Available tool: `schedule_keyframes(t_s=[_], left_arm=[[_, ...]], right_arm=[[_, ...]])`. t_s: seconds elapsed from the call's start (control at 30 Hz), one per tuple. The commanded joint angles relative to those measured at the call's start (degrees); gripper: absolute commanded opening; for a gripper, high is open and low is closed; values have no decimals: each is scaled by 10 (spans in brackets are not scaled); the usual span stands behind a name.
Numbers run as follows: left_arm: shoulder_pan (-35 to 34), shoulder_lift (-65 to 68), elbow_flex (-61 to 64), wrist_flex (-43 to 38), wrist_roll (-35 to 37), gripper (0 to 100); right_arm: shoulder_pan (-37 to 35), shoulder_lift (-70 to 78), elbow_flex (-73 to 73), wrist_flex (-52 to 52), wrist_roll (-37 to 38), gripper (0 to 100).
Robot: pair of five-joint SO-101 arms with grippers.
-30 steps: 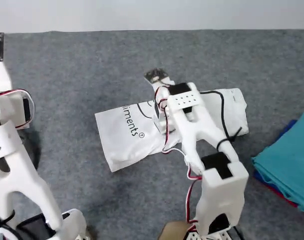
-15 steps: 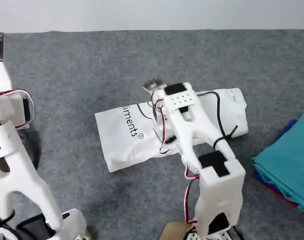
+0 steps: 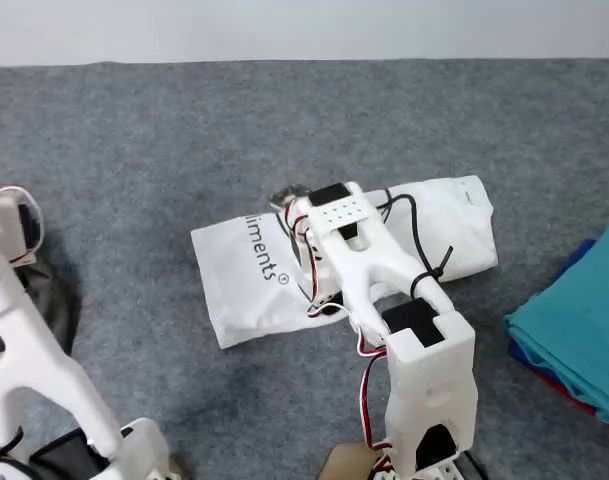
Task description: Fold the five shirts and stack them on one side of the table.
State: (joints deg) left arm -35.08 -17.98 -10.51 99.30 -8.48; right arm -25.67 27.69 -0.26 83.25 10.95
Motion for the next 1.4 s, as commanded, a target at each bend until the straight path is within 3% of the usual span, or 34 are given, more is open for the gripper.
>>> schedule_keyframes(t_s=[0.0,0.33,0.47,0.67,0.97,1.37], left_arm=[[-11,-18,-7,11,-4,4],[-13,-19,-7,11,-3,4],[-13,-19,-7,11,-2,4],[-25,-19,-7,11,-2,4],[-63,-19,-3,11,-4,4],[-64,-19,-3,12,-4,4]], right_arm=[[-5,-24,-22,20,-4,10],[-73,-99,-165,16,-7,15],[-122,-98,-191,-24,-71,25],[-181,-64,-192,-85,-148,154],[-257,-7,-193,-154,-207,162],[-272,76,-193,-193,-220,225]])
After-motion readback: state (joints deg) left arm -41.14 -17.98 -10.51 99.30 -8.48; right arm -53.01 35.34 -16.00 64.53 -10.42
